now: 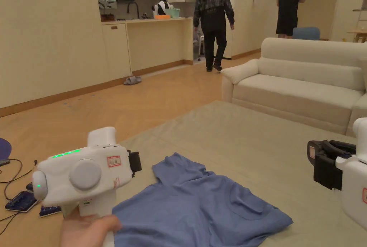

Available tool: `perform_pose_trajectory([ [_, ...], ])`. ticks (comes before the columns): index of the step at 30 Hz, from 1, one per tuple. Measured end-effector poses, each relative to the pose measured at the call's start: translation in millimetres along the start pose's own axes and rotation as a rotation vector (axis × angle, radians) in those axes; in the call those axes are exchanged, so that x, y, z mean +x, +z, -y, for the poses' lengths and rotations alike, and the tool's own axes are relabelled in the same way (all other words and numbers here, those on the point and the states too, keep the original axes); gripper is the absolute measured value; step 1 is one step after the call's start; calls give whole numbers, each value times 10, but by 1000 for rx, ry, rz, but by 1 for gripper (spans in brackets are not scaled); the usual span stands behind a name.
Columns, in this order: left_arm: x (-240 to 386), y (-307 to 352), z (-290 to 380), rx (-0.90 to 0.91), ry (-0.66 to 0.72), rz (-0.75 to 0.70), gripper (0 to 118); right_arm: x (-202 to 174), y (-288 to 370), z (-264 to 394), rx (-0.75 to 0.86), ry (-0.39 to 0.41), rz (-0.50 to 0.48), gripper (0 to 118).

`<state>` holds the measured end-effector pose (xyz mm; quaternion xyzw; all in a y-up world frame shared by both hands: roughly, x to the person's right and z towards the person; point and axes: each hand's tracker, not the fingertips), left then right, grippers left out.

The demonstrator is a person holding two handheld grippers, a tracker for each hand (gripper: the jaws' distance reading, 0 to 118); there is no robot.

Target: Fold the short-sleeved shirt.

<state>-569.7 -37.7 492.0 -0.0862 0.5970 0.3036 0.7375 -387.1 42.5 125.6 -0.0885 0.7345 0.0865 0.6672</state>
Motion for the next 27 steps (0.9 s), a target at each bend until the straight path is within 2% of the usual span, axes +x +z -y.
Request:
perform_pose_trajectory([
  [2, 192, -757, 103, -105, -22, -34, 4, 188, -154, 131, -39, 4, 30, 0],
  [4, 314, -1502, 217, -184, -61, -56, 94, 360, -288, 253, -67, 4, 50, 0],
  [5, 373, -1872, 285, -233, -82, -77, 117, 449, -355, 324, -85, 0, 69, 0],
  [6, 434, -2135, 335, -198, -72, -61, 117, 526, -412, 390, -103, -6, 87, 0],
  [8, 527, -2705, 528, -370, -54, -75, 117, 689, -504, 550, -139, -25, 108, 0],
  [11, 720, -3295, 935, -528, -76, -101, 117, 907, -613, 814, -194, -40, 142, 0],
  [13, 772, -3394, 1228, -639, -93, -205, 117, 1023, -638, 956, -227, -56, 158, 0],
  [14, 766, -3395, 1366, -675, -80, -211, 117, 1074, -638, 1015, -237, -65, 160, 0],
  [15, 878, -3254, 1311, -519, -256, -256, 116, 1120, -638, 1083, -250, -74, 168, 0],
  [16, 932, -3159, 1339, -477, -223, -243, 118, 1168, -625, 1135, -257, -79, 176, 0],
  [17, 928, -3129, 1347, -461, -182, -237, 116, 1212, -611, 1171, -260, -84, 177, 0],
  [18, 939, -3020, 1346, -422, -188, -207, 108, 1263, -591, 1203, -262, -95, 180, 0],
  [19, 930, -2917, 1329, -390, -191, -209, 94, 1297, -577, 1219, -263, -111, 187, 0],
  [20, 911, -2854, 1324, -395, -171, -202, 71, 1336, -549, 1229, -262, -122, 188, 0],
  [21, 894, -2777, 1305, -400, -156, -212, 30, 1371, -498, 1233, -257, -134, 189, 0],
  [22, 828, -2737, 1310, -398, -117, -188, 4, 1400, -434, 1230, -251, -148, 195, 0],
  [25, 680, -2686, 1248, -412, 25, -131, 2, 1464, -182, 1171, -235, -166, 201, 0],
  [27, 824, -2435, 1114, -348, 15, -79, 2, 1523, 14, 1127, -218, -156, 224, 0],
])
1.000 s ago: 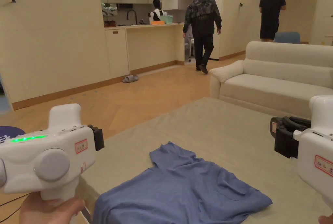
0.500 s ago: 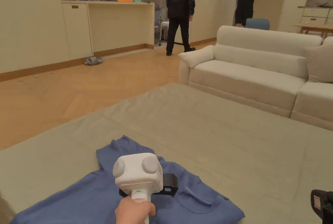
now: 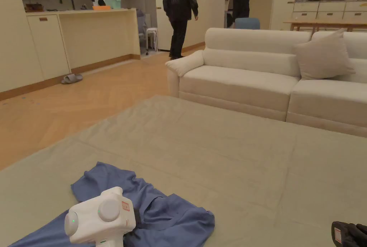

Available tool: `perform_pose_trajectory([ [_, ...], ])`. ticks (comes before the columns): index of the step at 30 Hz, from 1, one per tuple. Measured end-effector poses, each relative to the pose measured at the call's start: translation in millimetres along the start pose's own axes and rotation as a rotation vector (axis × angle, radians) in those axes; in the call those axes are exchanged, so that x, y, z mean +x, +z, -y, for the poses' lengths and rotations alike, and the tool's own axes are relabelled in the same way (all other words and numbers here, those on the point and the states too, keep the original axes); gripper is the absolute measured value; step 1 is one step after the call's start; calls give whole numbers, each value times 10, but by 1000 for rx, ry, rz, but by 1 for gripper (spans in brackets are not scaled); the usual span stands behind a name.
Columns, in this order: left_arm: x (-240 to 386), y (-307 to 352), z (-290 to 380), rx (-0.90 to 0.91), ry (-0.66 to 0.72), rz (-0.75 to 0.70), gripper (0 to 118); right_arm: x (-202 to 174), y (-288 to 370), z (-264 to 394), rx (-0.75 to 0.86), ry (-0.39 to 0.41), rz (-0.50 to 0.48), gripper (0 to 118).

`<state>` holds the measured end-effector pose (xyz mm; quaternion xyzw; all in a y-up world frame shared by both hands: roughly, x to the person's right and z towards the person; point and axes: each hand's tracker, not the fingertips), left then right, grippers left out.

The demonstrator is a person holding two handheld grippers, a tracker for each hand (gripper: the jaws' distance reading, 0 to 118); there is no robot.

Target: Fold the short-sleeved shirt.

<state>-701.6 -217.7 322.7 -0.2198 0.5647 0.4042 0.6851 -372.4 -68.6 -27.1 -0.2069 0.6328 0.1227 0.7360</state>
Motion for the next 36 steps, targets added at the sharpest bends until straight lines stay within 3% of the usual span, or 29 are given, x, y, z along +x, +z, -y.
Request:
perform_pose_trajectory([
  [4, 508, 704, -188, 75, -143, 40, 2, 289, 477, -116, 53, -71, 33, 0],
  [12, 2048, 2387, 1, 143, -266, 442, 2, 697, 1974, -321, 230, -103, 141, 0],
  [17, 3185, 3299, 675, 114, -457, 639, 2, 976, 2964, -226, 318, -113, 247, 0],
  [21, 3790, 3494, 1569, 9, -523, 752, 2, 1178, 3624, -39, 364, -140, 347, 0],
  [28, 4218, 2678, 3870, -343, -859, 562, 2, 1478, 4364, 350, 378, -227, 472, 0],
  [31, 4054, 2358, 4630, -543, -849, 502, 2, 1521, 4490, 468, 361, -239, 501, 0],
  [36, 3814, 2120, 5153, -624, -883, 388, 2, 1511, 4552, 576, 337, -239, 519, 0],
])
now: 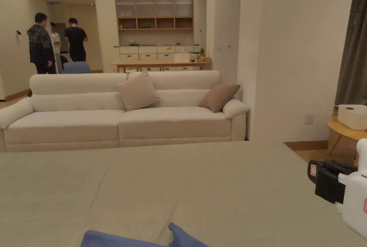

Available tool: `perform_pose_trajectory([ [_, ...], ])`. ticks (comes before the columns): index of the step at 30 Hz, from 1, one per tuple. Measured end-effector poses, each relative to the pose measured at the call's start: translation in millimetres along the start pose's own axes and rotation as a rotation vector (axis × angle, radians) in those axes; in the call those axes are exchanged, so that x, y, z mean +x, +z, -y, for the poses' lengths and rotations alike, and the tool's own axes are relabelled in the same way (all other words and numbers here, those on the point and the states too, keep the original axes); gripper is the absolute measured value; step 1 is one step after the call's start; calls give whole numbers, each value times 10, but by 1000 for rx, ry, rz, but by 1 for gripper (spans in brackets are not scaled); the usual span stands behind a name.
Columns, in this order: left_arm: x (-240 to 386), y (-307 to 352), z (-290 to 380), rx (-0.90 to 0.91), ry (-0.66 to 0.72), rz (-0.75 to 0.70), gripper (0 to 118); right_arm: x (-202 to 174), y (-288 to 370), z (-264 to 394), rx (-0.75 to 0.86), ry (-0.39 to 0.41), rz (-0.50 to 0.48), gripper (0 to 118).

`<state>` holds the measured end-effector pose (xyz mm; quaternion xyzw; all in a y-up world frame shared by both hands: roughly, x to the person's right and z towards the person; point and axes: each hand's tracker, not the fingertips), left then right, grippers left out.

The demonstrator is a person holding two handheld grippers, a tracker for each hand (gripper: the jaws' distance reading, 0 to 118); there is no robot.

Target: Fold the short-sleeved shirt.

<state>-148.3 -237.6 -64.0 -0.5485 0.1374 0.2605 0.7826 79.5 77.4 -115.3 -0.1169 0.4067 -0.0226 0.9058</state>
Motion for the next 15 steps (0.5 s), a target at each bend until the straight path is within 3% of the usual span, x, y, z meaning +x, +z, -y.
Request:
perform_pose_trajectory([
  [2, -60, -160, 17, -4, -20, -36, 3, -15, 10, 20, -5, 0, -3, 0],
  [4, -87, -107, 10, 13, -23, 43, 24, -13, -7, 41, -6, -11, -14, 0],
  [5, -120, -36, -20, 14, 19, 123, 41, -27, -7, 46, -6, -12, -16, 0],
  [6, -152, 57, -38, -7, 68, 197, 70, -41, -8, 45, -6, -8, -20, 0],
  [7, -223, 184, -87, -38, 115, 270, 90, -50, -8, 36, -5, -2, -25, 0],
  [8, -319, 380, -145, 1, 180, 330, 98, -61, 4, 27, 2, 5, -25, 0],
  [11, -695, 1394, -333, 318, 239, 436, 98, -89, 27, -68, 37, 13, -10, 0],
  [12, -845, 1830, -384, 463, 216, 397, 98, -82, 26, -107, 49, 14, -11, 0],
  [15, -1169, 3205, -278, 917, 96, 98, 97, -157, 17, -228, 95, 52, 23, 0],
])
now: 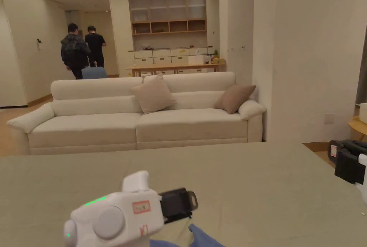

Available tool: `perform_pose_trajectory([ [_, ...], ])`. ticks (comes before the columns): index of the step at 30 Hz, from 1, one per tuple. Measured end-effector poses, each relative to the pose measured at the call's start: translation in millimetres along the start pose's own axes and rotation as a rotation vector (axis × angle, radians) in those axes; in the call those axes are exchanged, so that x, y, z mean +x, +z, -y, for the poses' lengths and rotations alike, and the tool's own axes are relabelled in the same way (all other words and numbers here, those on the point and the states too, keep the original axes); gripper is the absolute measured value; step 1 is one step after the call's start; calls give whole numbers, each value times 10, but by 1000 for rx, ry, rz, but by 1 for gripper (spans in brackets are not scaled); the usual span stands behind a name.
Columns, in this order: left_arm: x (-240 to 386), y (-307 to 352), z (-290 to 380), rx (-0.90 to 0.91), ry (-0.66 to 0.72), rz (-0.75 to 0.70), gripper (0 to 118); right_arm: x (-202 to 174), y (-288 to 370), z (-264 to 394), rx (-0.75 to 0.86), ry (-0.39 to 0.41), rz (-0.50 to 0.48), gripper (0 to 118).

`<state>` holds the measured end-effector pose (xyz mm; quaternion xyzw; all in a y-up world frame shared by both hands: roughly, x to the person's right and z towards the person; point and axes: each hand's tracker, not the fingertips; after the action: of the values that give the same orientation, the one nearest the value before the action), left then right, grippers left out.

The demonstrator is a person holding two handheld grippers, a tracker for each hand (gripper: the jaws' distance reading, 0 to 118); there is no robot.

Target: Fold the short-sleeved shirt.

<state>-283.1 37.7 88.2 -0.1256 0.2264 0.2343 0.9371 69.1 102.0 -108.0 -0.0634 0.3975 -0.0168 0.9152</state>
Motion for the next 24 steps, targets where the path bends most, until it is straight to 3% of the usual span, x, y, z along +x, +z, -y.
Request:
perform_pose_trajectory([
  [4, -68, 1159, -763, 379, -275, -295, 98, -80, -118, -108, 19, -5, -9, 0],
  [8, -325, 1803, -924, 485, -322, -435, 95, -191, -212, -132, 28, -31, -23, 0],
  [9, -372, 1894, -930, 487, -323, -487, 88, -197, -250, -124, 27, -33, -24, 0],
  [10, -378, 1933, -917, 475, -300, -534, 70, -213, -286, -116, 26, -34, -29, 0],
  [11, -404, 1938, -899, 475, -272, -554, 40, -225, -324, -107, 24, -35, -31, 0],
  [12, -498, 1909, -884, 487, -256, -544, 2, -241, -375, -94, 19, -32, -32, 0],
  [15, -755, 1550, -924, 374, -227, -573, 0, -268, -529, -30, -8, -38, -36, 0],
  [17, -960, 1123, -925, 245, -219, -494, 0, -278, -667, 49, -37, -33, -40, 0],
  [24, -2060, -1166, -663, -351, -25, -228, 0, -232, -1303, 427, -144, -24, -21, 0],
])
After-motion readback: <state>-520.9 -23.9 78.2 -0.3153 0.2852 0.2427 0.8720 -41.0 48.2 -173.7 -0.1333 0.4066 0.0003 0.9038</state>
